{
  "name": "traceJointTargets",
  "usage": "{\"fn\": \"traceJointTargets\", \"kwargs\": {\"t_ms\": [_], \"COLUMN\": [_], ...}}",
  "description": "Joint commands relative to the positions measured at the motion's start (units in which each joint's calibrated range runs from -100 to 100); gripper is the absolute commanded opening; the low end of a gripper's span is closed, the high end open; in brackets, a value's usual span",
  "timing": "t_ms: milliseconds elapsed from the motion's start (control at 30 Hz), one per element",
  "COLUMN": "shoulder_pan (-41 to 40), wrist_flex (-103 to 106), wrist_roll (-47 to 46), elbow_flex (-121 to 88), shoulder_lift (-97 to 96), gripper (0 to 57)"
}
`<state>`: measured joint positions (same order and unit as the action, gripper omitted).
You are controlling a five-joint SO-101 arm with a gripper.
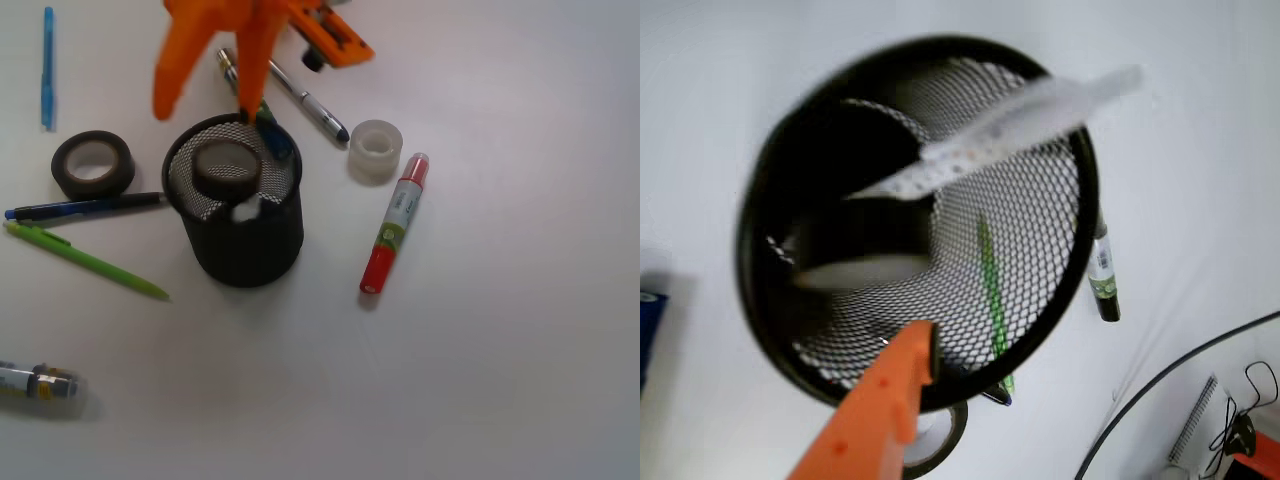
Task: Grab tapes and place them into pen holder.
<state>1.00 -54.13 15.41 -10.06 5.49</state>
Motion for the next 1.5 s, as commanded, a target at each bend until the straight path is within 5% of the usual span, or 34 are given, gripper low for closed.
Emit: {"fn": "traceJointTargets", "kwargs": {"t_ms": [0, 367, 533, 767, 967, 1467], "shoulder_pan": [0.53, -2.91, -11.80, -22.94, -22.94, -19.73], "wrist_flex": [3.29, -14.29, -31.00, -6.50, 4.17, -16.57], "wrist_roll": [0.10, -4.05, 10.11, 17.48, 17.29, 10.16], "elbow_flex": [-0.81, 9.88, 2.27, -25.99, -38.67, -0.44], "shoulder_lift": [2.97, 11.21, 21.07, 22.43, 18.10, -14.46], "gripper": [43.7, 43.7, 43.8, 43.7, 43.7, 43.7]}}
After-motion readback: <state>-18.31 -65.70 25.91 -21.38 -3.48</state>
